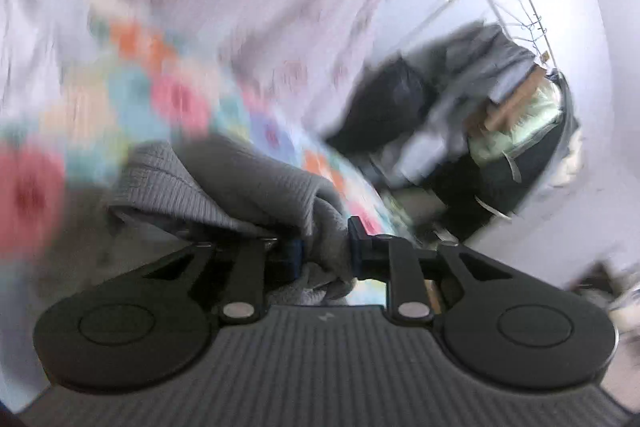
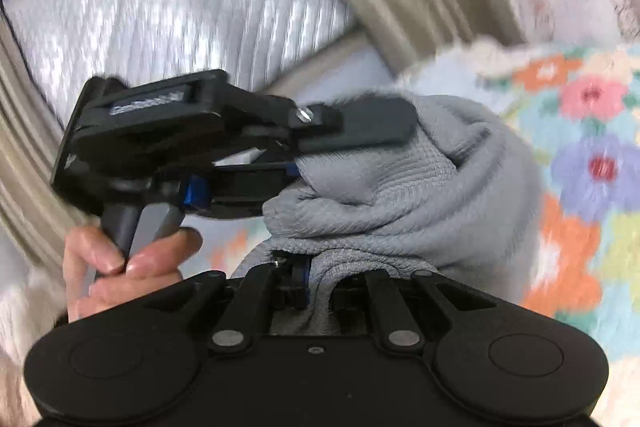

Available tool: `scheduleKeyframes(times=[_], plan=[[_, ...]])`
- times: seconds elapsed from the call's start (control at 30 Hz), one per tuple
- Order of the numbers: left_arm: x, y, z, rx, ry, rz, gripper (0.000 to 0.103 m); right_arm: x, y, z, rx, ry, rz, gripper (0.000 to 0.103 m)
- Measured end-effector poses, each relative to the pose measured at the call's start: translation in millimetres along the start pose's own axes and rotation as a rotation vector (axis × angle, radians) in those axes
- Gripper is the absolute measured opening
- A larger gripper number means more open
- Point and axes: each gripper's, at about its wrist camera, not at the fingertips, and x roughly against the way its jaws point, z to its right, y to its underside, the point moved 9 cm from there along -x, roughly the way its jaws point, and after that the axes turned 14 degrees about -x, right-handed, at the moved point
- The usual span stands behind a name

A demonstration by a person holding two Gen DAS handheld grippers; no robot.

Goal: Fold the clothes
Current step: 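Lift the grey shirt with both tools and shake it out above the bed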

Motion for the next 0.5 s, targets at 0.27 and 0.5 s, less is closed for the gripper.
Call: scheduleKeyframes(times=[0.27,0.5], plan=[[-12.6,4.6,-23.9,-0.029,-0.053,0.095,0.033,46.1,-47.6,120.1,0.006,0.725,0.179,0.026],[-45.9,49.5,-66.9,0.037,-0.052,-0.023,0.036,83.2,-42.5,168.2,-0.178,0.677,0.241,0.039]])
